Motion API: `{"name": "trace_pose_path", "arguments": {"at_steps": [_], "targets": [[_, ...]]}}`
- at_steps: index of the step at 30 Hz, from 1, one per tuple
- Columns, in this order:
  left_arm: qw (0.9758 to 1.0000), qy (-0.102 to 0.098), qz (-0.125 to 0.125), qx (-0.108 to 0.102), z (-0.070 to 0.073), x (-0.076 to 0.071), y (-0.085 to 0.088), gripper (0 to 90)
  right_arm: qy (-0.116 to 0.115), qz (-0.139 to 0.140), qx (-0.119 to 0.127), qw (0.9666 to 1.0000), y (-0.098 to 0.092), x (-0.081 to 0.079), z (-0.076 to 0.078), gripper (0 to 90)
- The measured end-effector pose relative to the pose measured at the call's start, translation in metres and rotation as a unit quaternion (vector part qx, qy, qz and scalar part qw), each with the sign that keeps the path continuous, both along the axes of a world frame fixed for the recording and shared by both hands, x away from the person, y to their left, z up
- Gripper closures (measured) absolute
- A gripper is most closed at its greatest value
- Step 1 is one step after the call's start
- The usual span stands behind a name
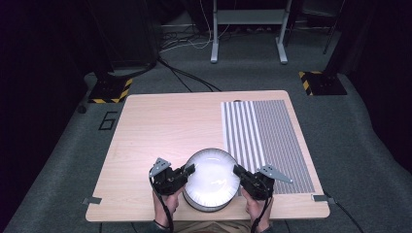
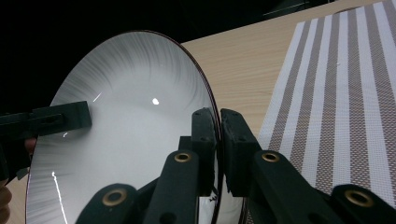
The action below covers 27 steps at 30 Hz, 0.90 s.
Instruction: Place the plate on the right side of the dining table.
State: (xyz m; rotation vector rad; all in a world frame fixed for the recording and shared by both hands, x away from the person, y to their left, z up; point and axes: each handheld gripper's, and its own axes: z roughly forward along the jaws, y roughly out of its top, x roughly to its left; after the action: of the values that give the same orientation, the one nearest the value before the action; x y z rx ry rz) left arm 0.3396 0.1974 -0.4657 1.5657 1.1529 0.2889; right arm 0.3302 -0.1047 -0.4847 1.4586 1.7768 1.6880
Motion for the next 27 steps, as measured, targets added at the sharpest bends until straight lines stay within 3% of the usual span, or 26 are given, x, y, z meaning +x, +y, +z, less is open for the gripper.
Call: {"name": "trace_pose_path", "arguments": {"at_steps": [19,27], "targets": [[0.9998,0.01,-0.016,0.001,0.003,0.013,-0.014,75.8,0.007,-0.015,0.0,0.9999,-0.014,0.004,0.004,84.5],[0.9997,0.002,-0.024,0.006,0.01,0.02,-0.026,75.9,0.007,-0.022,0.004,0.9997,-0.024,0.006,0.007,84.4]]}}
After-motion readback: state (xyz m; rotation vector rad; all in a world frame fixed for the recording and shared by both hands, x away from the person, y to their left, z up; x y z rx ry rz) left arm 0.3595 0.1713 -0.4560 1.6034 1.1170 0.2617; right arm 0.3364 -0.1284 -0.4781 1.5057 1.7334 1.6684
